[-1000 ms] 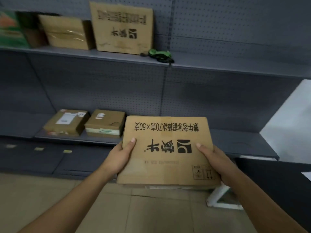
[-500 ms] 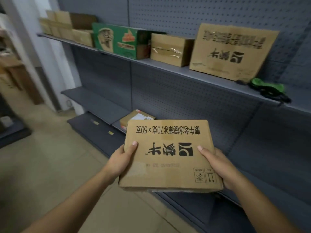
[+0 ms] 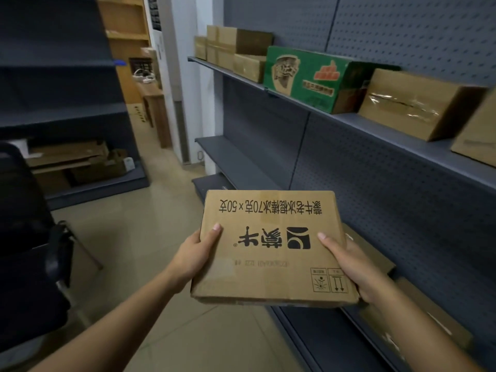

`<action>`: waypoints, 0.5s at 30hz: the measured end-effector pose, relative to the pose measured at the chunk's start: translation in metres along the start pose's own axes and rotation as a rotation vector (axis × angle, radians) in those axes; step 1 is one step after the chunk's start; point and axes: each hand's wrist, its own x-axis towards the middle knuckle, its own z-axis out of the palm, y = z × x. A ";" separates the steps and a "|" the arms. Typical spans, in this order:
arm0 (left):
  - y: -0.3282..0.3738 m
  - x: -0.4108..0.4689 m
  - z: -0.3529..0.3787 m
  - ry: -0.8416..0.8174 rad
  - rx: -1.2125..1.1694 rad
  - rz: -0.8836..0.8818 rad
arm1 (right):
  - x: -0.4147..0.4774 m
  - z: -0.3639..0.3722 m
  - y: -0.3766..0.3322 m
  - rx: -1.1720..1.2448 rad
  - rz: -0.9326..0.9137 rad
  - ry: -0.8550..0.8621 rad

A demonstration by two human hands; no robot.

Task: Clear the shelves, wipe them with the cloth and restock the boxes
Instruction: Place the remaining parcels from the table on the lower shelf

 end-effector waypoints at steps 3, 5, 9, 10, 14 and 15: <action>-0.003 0.028 -0.028 0.030 -0.010 -0.005 | 0.033 0.030 -0.019 -0.006 -0.017 -0.031; -0.003 0.051 -0.048 0.044 -0.010 -0.005 | 0.055 0.050 -0.031 -0.005 -0.019 -0.057; 0.000 0.097 -0.090 0.045 -0.006 -0.015 | 0.103 0.091 -0.059 -0.017 -0.022 -0.078; 0.000 0.108 -0.101 0.052 -0.007 -0.011 | 0.114 0.102 -0.067 -0.016 -0.021 -0.082; 0.004 0.151 -0.145 0.078 -0.007 0.000 | 0.154 0.146 -0.091 0.001 -0.018 -0.092; 0.007 0.160 -0.155 0.074 -0.010 -0.002 | 0.163 0.155 -0.096 -0.003 -0.017 -0.092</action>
